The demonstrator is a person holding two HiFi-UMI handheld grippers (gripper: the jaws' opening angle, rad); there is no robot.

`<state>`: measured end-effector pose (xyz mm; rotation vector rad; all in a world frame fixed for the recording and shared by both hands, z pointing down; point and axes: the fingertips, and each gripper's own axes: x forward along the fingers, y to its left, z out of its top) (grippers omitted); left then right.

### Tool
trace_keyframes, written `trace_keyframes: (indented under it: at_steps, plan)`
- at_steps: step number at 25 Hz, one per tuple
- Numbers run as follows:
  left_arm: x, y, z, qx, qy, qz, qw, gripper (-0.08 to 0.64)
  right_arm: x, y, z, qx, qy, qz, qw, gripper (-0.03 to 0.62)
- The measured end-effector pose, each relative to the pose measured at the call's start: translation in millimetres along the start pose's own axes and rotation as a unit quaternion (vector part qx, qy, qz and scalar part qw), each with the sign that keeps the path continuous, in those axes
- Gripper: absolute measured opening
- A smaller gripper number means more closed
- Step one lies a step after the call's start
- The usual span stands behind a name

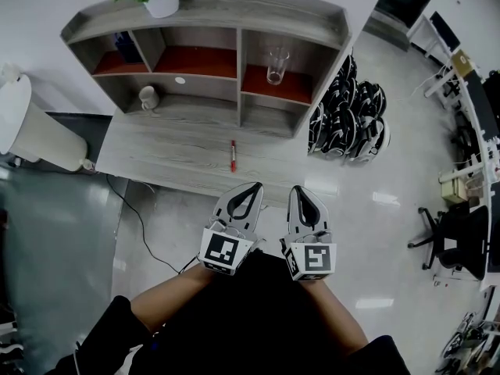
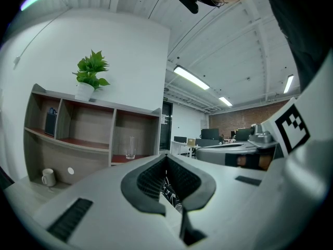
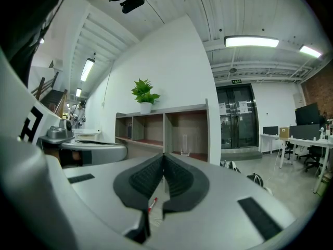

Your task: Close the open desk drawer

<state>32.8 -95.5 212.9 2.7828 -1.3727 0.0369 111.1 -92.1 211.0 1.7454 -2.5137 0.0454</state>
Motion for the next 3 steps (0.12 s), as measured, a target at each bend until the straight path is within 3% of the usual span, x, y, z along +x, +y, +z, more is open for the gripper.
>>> trace_keyframes:
  at_steps: [3]
  plan:
    - [-1.2,0.1,-3.7,-0.003,0.006,-0.006,1.0000,0.014,0.3,2.4,1.3,-0.005,-0.002,0.001,1.000,0.017]
